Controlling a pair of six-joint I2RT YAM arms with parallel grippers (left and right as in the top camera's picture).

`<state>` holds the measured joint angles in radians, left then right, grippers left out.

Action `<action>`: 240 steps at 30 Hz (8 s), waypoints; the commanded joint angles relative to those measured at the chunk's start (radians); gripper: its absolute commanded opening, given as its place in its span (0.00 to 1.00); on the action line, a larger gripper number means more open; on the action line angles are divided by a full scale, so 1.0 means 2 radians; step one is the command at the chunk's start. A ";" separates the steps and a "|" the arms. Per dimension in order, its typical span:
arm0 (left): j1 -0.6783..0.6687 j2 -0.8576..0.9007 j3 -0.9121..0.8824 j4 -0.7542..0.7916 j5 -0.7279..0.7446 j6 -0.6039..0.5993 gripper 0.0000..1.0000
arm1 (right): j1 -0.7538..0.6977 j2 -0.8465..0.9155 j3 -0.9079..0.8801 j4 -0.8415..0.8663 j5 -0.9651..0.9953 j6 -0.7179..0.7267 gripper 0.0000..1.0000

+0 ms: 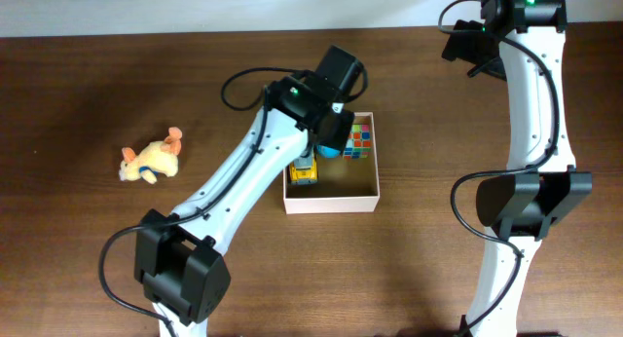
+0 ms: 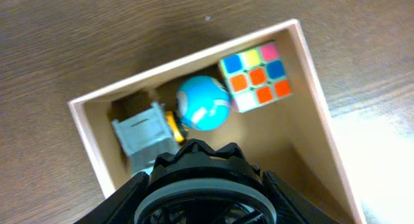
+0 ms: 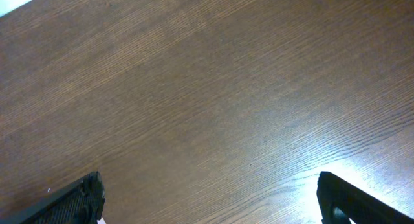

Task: Pack container
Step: 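Lift the black puck and carry it over the box, then open the left gripper to drop the puck into the box, then move the left gripper over the yellow plush toy and lower, then close the left gripper on the plush toy and lift it, then carry the plush toy with the left gripper over the box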

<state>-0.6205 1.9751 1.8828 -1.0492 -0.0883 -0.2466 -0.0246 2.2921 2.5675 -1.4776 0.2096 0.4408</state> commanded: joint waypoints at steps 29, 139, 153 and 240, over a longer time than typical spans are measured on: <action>-0.014 0.109 0.008 -0.001 0.063 0.008 0.47 | -0.002 -0.006 0.001 0.000 0.006 0.003 0.99; 0.366 0.167 0.016 -0.096 -0.068 -0.044 0.22 | -0.002 -0.006 0.001 0.000 0.006 0.003 0.99; 0.366 0.167 0.034 -0.132 -0.056 -0.044 0.22 | -0.002 -0.006 0.001 0.000 0.006 0.003 0.99; -0.066 0.266 0.376 -0.311 0.056 -0.322 0.24 | -0.002 -0.006 0.001 0.000 0.006 0.003 0.99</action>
<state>-0.7464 2.5118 2.6369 -1.6596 0.0196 -0.8719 -0.0246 2.2921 2.5675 -1.4776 0.2096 0.4419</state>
